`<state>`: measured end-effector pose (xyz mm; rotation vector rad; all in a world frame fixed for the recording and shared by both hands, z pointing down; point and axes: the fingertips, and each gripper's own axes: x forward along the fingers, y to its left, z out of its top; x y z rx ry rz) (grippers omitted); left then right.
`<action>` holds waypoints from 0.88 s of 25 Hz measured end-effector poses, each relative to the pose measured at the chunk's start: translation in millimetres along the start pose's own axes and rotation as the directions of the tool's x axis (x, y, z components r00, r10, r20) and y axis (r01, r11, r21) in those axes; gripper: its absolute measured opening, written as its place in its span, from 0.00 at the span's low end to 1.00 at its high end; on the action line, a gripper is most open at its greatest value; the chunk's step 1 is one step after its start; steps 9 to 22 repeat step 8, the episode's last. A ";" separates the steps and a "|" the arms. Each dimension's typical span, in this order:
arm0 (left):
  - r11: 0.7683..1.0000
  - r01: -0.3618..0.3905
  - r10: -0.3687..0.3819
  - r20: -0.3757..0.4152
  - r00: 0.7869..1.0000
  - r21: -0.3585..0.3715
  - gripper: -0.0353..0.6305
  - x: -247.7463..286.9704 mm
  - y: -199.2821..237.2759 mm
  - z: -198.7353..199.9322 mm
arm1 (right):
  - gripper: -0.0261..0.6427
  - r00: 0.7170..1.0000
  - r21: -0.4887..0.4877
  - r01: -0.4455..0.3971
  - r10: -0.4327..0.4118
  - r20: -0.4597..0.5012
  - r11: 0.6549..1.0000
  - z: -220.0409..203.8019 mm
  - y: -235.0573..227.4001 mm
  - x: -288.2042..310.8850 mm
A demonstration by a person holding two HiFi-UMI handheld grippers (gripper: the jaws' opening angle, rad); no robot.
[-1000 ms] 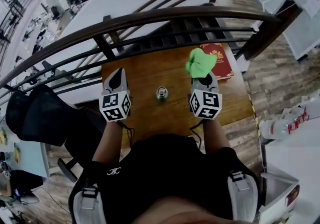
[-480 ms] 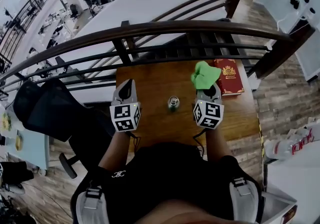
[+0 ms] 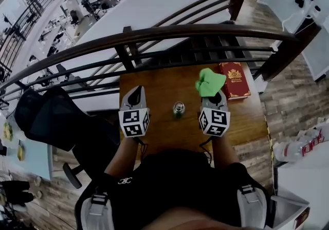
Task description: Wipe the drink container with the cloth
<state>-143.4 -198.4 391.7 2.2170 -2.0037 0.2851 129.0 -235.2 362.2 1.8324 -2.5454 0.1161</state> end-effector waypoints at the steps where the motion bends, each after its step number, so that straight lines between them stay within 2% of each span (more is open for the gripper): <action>1: 1.000 0.004 -0.004 -0.002 1.000 -0.002 0.13 2.2 -1.7 0.7 | 0.11 1.000 -0.001 0.000 0.000 0.004 1.000 2.1 -1.6 0.8; 8: 0.999 0.001 0.000 -0.016 1.000 0.032 0.13 1.6 -6.7 1.2 | 0.11 1.000 0.000 -0.016 0.016 0.004 1.000 4.0 -0.7 -5.2; 22: 0.999 0.001 0.000 -0.016 1.000 0.032 0.13 1.6 -6.7 1.2 | 0.11 1.000 0.000 -0.016 0.016 0.004 1.000 4.0 -0.7 -5.2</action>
